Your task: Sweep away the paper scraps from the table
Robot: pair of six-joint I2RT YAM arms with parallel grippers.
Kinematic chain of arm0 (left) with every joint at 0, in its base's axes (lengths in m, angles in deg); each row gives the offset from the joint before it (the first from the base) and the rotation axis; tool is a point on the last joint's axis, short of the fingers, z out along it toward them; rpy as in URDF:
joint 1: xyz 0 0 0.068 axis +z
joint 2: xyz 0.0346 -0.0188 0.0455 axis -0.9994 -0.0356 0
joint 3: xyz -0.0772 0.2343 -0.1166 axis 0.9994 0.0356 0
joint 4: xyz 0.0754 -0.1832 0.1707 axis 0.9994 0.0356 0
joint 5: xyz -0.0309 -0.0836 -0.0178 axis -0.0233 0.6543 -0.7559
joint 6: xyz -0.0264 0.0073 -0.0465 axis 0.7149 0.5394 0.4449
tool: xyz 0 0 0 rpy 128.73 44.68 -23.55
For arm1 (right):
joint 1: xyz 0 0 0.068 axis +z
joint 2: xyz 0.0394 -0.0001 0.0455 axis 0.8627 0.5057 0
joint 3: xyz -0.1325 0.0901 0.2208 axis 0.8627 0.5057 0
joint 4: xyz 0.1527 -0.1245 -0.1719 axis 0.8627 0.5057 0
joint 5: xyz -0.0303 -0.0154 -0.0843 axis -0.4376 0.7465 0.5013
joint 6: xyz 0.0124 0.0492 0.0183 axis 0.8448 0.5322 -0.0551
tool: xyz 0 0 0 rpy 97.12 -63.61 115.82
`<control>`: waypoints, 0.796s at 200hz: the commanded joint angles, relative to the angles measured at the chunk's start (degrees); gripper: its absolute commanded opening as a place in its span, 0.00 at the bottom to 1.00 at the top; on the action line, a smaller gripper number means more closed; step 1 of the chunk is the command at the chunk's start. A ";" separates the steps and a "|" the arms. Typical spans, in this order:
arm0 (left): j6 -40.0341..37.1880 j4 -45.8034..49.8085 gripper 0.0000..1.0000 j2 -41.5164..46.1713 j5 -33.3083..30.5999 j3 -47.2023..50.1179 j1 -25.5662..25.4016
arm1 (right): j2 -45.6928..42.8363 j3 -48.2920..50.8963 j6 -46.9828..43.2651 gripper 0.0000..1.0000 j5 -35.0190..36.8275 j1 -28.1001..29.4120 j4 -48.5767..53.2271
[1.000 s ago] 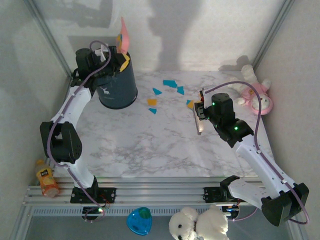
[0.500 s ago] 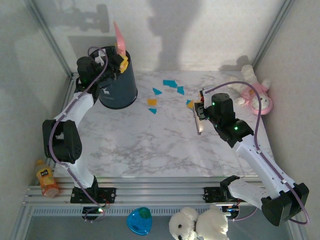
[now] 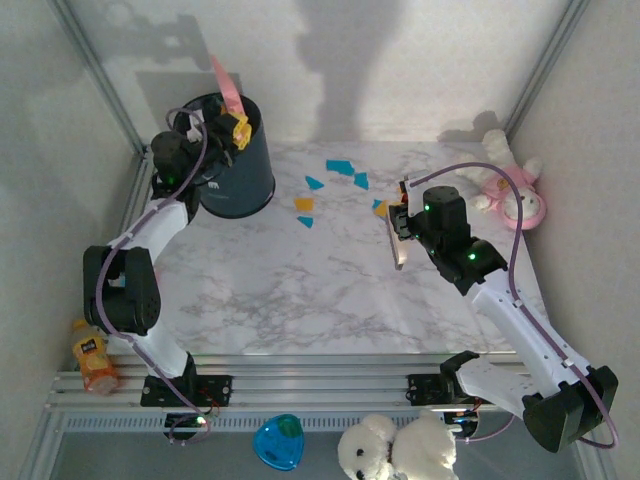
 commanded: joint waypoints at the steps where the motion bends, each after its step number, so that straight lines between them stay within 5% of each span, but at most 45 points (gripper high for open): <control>1: 5.13 -8.75 0.12 1.60 -1.65 0.76 -0.03 | -0.10 -0.37 0.36 0.00 0.44 -0.29 -1.48; 159: 18.74 -27.04 0.12 1.19 -13.22 7.46 -3.74 | -0.09 0.25 0.89 0.00 0.33 -0.24 -1.91</control>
